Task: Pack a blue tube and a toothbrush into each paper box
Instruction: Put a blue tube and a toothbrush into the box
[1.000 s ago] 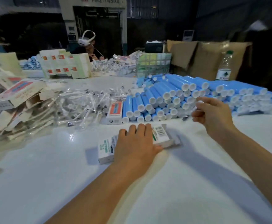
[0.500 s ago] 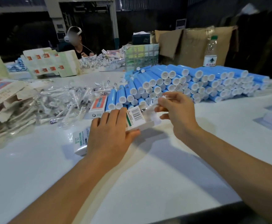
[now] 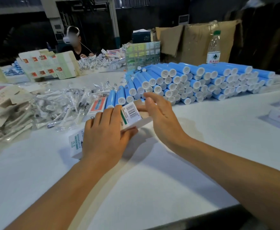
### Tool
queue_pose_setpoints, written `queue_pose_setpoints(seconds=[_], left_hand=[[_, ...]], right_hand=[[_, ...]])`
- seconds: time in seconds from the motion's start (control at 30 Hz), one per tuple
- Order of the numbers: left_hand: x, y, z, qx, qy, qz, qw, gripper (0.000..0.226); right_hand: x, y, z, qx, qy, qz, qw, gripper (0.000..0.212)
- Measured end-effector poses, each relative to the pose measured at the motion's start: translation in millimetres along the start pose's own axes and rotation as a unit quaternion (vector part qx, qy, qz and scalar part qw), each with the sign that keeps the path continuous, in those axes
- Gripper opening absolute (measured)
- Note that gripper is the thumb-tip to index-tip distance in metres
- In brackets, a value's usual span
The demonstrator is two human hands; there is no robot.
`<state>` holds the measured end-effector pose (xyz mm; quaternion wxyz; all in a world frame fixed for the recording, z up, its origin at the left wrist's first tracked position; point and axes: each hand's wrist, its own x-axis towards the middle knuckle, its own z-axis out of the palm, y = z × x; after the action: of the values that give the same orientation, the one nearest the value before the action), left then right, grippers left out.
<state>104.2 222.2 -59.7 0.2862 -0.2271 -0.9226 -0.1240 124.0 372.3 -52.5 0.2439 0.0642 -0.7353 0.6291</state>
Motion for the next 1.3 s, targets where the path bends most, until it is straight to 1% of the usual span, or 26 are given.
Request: queue_pose_setpoints(seconds=[0.07, 0.13, 0.17, 0.2, 0.27, 0.33, 0.4, 0.5, 0.67, 0.77, 0.87, 0.93, 1.03, 1.1, 1.17, 1.23, 1.3], left_hand=[[0.7, -3.2, -0.1, -0.013, 0.018, -0.009, 1.000, 0.069], [1.6, -7.1, -0.8, -0.025, 0.038, -0.020, 0.999, 0.066], [2.0, -8.5, -1.3, -0.030, 0.045, -0.028, 0.998, 0.066], [2.4, -9.5, -2.1, -0.034, 0.050, -0.035, 0.998, 0.067], [3.0, -10.6, -3.3, -0.035, 0.059, -0.050, 0.996, 0.066], [3.2, -11.0, -3.5, -0.026, 0.059, -0.059, 0.996, 0.064], [3.3, -12.6, -1.9, -0.014, 0.052, -0.059, 0.997, 0.061], [3.7, -13.2, -1.4, 0.000, 0.033, -0.060, 0.998, 0.067], [0.9, -8.6, -1.8, 0.023, 0.010, -0.035, 0.999, 0.068], [-0.6, -8.2, -1.8, 0.046, -0.002, -0.020, 0.999, 0.066], [-0.9, -7.8, -1.9, 0.065, -0.011, -0.008, 0.998, 0.066], [-1.6, -6.9, -1.7, 0.072, -0.016, 0.000, 0.997, 0.068], [-2.4, -4.5, -0.6, 0.093, -0.037, 0.006, 0.995, 0.070], [-3.1, -2.7, 1.4, 0.097, -0.039, 0.020, 0.994, 0.068], [-3.8, -0.3, 4.1, 0.099, -0.023, 0.036, 0.994, 0.065], [-4.3, 1.6, 5.1, 0.099, -0.002, 0.040, 0.994, 0.063], [-4.8, 3.3, 5.1, 0.101, 0.005, 0.038, 0.994, 0.062]], right_hand=[[1.7, -2.6, -3.7, -0.006, 0.057, -0.033, 0.998, 0.016], [2.7, -5.5, -7.2, -0.043, 0.122, -0.071, 0.989, 0.015], [2.2, -5.8, -8.0, -0.062, 0.141, -0.100, 0.983, 0.012], [0.7, -5.7, -8.2, -0.079, 0.148, -0.134, 0.977, 0.009], [-2.4, -2.2, -5.7, -0.121, 0.139, -0.196, 0.963, 0.010], [-4.9, 3.0, -0.3, -0.167, 0.119, -0.219, 0.954, 0.015], [-6.1, 5.6, 3.0, -0.188, 0.099, -0.214, 0.953, 0.019], [-6.8, 6.3, 3.4, -0.201, 0.084, -0.202, 0.955, 0.018], [-13.1, 7.3, 9.8, -0.192, 0.065, -0.179, 0.963, 0.021], [-13.0, 9.4, 8.9, -0.155, 0.038, -0.116, 0.980, 0.038], [-10.6, 9.5, 6.9, -0.129, 0.022, -0.062, 0.989, 0.054], [-8.8, 8.5, 5.5, -0.122, 0.024, -0.039, 0.991, 0.059], [-5.9, 8.2, 4.8, -0.142, 0.012, -0.004, 0.990, 0.064], [-4.2, 9.3, 4.5, -0.153, 0.006, 0.018, 0.988, 0.063], [-3.4, 9.6, 4.3, -0.165, 0.009, 0.029, 0.986, 0.055], [-3.9, 8.8, 4.3, -0.163, 0.016, 0.035, 0.986, 0.043], [-4.8, 8.7, 5.8, -0.169, 0.020, 0.024, 0.985, 0.025]])
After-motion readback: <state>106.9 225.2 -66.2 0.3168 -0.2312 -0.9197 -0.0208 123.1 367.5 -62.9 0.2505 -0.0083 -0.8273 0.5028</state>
